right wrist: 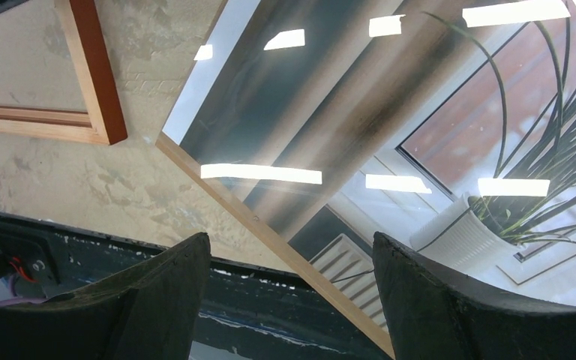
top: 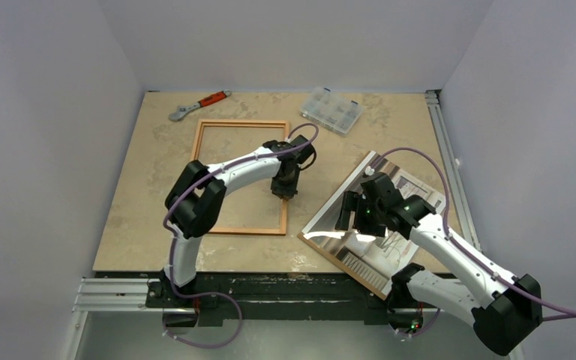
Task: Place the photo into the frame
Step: Turn over the photo frame at the center of the board, then adjust the photo frame item at the center of the board.
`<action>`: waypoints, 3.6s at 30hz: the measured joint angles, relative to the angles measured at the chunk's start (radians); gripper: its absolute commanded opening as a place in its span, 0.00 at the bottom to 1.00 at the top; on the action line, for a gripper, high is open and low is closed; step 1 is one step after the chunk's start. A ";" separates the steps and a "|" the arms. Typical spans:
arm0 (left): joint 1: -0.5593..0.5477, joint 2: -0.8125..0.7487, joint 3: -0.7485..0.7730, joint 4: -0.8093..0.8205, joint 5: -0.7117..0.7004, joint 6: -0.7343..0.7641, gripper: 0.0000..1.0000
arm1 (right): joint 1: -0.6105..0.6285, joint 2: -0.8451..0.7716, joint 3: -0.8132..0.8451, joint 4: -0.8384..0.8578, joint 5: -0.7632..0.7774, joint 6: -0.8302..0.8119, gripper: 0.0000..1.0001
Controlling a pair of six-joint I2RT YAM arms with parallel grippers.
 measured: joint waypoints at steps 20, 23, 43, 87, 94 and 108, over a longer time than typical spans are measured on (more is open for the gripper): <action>0.000 -0.373 -0.176 0.223 0.331 0.007 1.00 | -0.048 0.114 0.000 -0.011 0.010 0.046 0.98; -0.004 -0.359 -0.193 0.259 0.382 -0.003 1.00 | -0.119 0.109 0.000 -0.027 0.025 0.050 0.98; -0.122 -0.126 -0.094 0.218 0.359 -0.050 1.00 | -0.544 0.154 0.043 -0.201 0.216 0.136 0.97; -0.076 -0.036 -0.091 0.215 0.353 -0.075 0.98 | -0.883 0.645 0.162 -0.035 -0.013 -0.082 0.88; -0.073 -0.039 -0.120 0.220 0.349 -0.075 0.98 | -0.792 0.727 0.268 -0.035 -0.009 -0.097 0.94; -0.045 -0.130 -0.221 0.288 0.352 -0.093 0.98 | -0.743 0.619 0.312 0.146 -0.120 -0.159 0.95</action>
